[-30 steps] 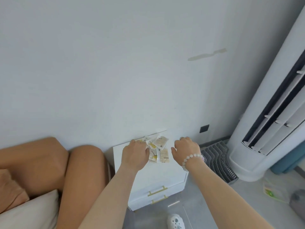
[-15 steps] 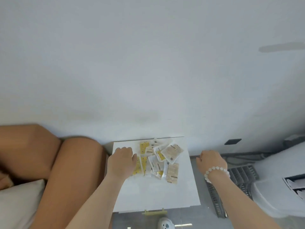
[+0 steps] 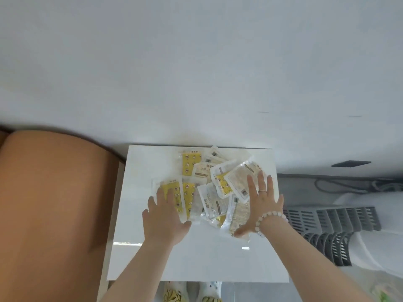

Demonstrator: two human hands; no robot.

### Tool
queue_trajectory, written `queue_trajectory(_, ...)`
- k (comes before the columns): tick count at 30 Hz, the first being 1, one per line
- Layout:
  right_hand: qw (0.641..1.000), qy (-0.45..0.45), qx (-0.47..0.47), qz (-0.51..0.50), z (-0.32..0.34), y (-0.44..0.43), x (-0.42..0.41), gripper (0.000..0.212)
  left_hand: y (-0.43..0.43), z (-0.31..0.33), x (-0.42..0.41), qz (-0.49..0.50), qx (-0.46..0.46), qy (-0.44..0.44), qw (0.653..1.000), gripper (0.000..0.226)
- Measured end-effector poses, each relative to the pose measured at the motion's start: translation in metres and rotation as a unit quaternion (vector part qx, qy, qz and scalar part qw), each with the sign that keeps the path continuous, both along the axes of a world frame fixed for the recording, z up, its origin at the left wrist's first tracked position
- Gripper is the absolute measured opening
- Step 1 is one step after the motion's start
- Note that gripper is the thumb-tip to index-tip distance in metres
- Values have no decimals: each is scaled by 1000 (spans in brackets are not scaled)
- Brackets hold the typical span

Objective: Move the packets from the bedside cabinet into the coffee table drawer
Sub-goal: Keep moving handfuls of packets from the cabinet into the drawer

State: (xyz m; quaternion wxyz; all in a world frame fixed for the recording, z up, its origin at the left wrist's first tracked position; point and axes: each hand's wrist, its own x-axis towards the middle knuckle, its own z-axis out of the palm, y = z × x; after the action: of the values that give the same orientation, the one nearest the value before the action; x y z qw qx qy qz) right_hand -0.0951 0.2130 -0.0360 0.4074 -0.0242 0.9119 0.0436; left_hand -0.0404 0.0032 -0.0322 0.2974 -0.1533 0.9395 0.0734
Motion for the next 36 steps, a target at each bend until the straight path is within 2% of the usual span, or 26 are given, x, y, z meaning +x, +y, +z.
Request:
queue_trajectory(5, 999, -16, -50, -4, -39, -19, 0, 158, 11, -42, -20, -3, 26, -41, 999, 127)
queue_trajectory(8, 998, 22, -60, -5, -50, -16, 13, 153, 15, -55, -23, 1, 38, -59, 997, 138)
queue_trajectory(21, 995, 42, -95, -2, -44, 9, 20, 123, 0, -58, -24, -87, 27, -53, 994, 89)
queue_trajectory(26, 989, 68, -112, -63, -47, 12, 31, 109, 1, -59, -21, -92, 19, -52, 994, 89)
queue_trajectory(30, 988, 55, -106, -97, -49, 12, 37, 101, 1, -59, -20, -95, 12, -51, 994, 89)
queue_trajectory(36, 989, 56, -80, -109, -52, 11, 43, 81, 1, -60, -17, -109, 1, -46, 993, 90)
